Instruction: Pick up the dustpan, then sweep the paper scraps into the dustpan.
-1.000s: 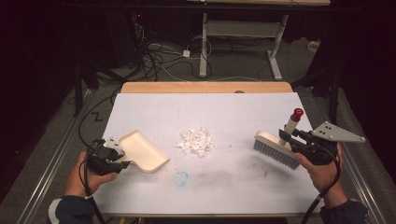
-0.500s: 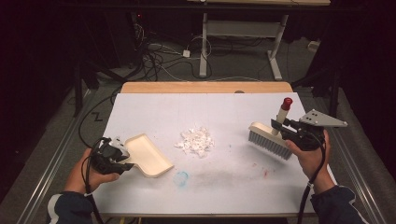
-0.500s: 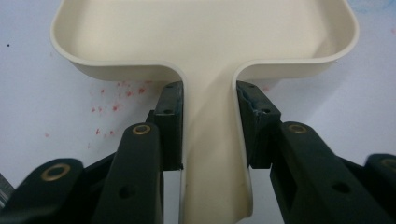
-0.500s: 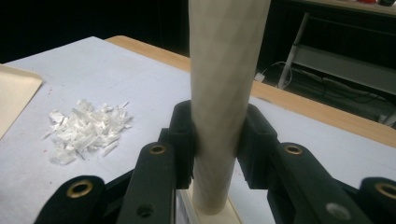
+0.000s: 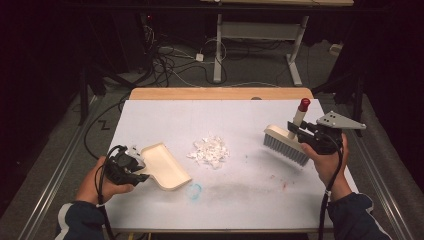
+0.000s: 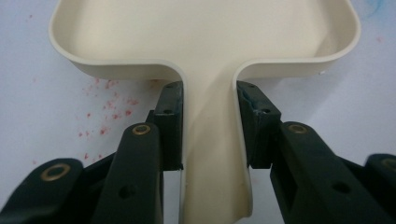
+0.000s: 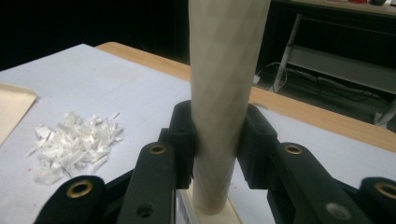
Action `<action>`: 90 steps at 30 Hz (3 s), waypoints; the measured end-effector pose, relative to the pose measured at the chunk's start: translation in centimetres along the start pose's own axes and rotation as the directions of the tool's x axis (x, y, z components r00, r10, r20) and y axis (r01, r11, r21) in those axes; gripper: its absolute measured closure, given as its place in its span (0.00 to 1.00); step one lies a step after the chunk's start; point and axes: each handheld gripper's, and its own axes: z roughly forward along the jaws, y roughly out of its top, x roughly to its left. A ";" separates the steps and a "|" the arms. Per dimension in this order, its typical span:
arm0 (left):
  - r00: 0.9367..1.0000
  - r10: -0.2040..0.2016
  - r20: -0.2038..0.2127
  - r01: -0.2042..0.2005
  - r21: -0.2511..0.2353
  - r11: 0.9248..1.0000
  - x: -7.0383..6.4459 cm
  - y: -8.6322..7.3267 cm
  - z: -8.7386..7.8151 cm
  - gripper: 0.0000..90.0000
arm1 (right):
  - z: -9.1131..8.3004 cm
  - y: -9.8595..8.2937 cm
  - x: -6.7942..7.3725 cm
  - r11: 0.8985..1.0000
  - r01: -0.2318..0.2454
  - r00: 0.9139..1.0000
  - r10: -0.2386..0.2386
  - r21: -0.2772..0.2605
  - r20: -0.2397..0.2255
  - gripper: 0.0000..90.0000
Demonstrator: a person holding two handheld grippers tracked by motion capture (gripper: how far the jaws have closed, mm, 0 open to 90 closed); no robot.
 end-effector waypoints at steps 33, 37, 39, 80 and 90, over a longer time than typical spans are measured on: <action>0.999 0.036 0.024 -0.036 0.040 0.999 -0.4 2.2 1.2 0.70 | 2.0 0.3 1.2 1.000 -0.004 0.999 0.004 0.010 -0.038 0.79; 0.999 0.036 0.025 -0.037 0.042 0.998 -0.4 2.2 1.2 0.70 | 2.8 0.5 1.7 1.000 0.005 0.999 -0.005 -0.001 -0.046 0.79; 0.999 0.033 0.026 -0.034 0.043 0.998 -0.4 2.3 1.3 0.70 | 3.2 0.7 1.9 1.000 0.002 0.999 -0.002 -0.001 -0.047 0.79; 0.998 0.003 0.068 -0.008 0.074 0.997 -0.6 3.1 3.3 0.70 | 16.2 3.2 13.1 0.999 0.043 0.996 -0.043 0.002 -0.079 0.79; 0.999 -0.009 0.052 0.005 0.078 0.997 -1.2 3.9 3.8 0.70 | 14.6 2.1 16.4 0.999 -0.018 0.993 0.014 -0.035 -0.115 0.78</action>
